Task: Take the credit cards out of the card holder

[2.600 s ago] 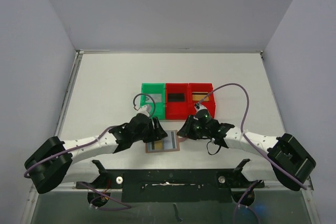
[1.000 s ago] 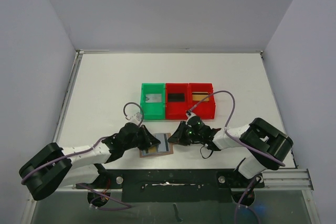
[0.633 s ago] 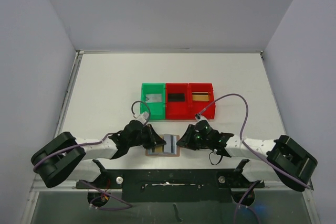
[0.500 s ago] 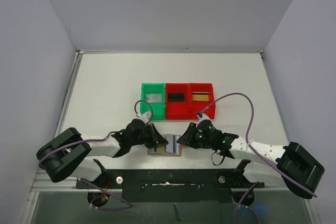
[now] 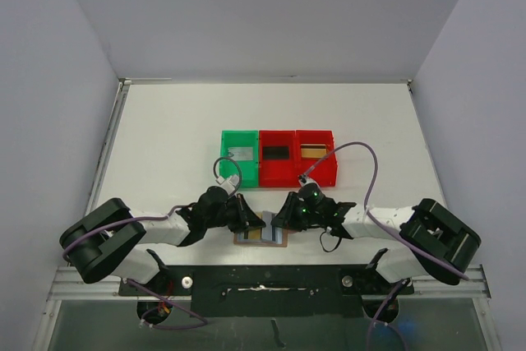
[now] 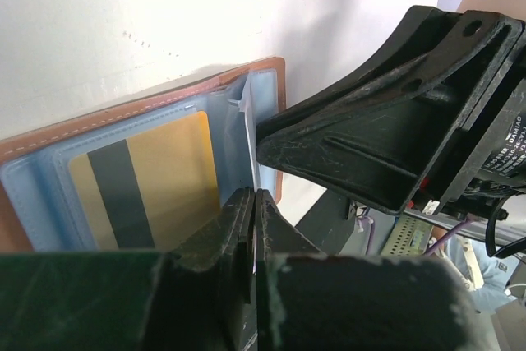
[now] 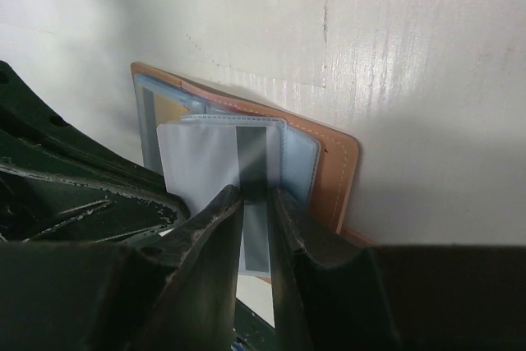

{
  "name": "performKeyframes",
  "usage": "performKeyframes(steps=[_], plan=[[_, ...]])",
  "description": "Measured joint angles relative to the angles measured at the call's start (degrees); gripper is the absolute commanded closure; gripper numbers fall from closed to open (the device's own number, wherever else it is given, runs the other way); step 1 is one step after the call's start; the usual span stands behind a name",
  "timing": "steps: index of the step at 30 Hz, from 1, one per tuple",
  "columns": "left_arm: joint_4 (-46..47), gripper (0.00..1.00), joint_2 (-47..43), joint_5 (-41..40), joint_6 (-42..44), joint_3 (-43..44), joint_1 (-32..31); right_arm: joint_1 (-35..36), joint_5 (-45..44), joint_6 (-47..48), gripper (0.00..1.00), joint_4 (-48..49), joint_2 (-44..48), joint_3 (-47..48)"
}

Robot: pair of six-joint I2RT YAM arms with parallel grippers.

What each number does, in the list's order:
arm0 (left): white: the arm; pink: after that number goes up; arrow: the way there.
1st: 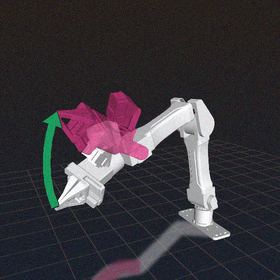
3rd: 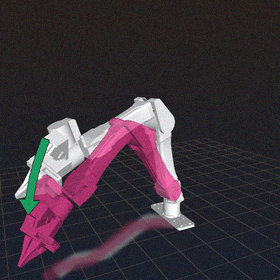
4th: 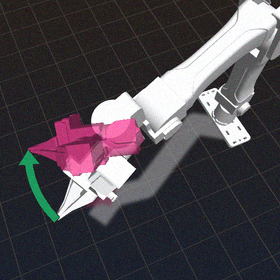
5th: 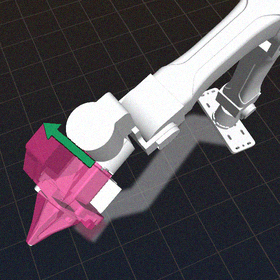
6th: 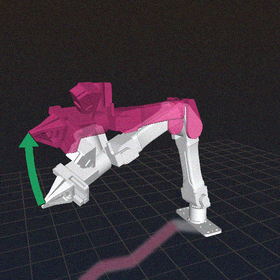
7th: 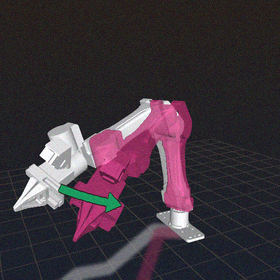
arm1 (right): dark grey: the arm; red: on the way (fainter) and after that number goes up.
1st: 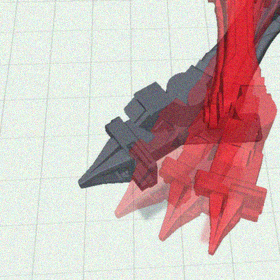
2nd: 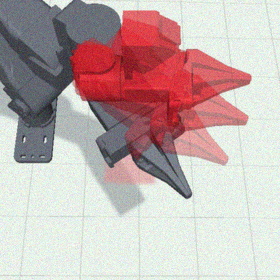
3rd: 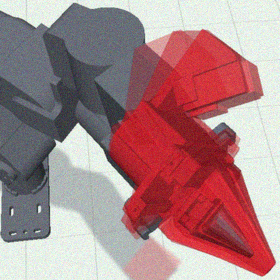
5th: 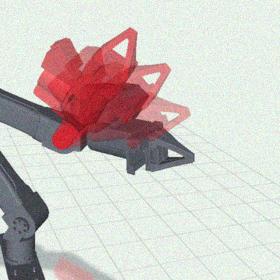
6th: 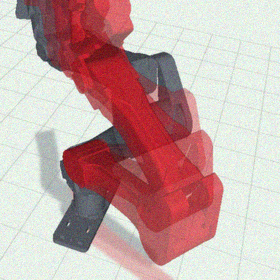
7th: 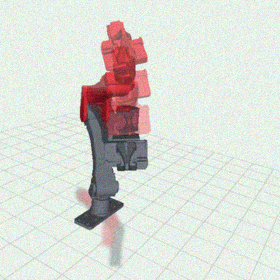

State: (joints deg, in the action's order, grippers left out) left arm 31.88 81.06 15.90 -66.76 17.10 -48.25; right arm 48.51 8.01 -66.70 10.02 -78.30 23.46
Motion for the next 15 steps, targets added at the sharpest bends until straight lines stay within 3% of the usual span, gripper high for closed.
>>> performKeyframes(steps=[3, 12, 15], plan=[[0.0, 0.91, 0.0, 0.0, 0.1, 0.0, 0.0, -0.1, 0.0, -1.0, 0.80, 0.6, -0.3, -0.1], [0.0, 0.91, 0.0, 0.0, 0.0, 0.0, 0.0, -0.1, 0.0, -2.3, 0.80, 2.4, -0.4, -1.1], [0.0, 0.99, -0.1, 0.0, -0.2, 0.0, 0.0, -0.1, -0.1, -2.4, 0.80, 2.4, -0.4, -1.1]])
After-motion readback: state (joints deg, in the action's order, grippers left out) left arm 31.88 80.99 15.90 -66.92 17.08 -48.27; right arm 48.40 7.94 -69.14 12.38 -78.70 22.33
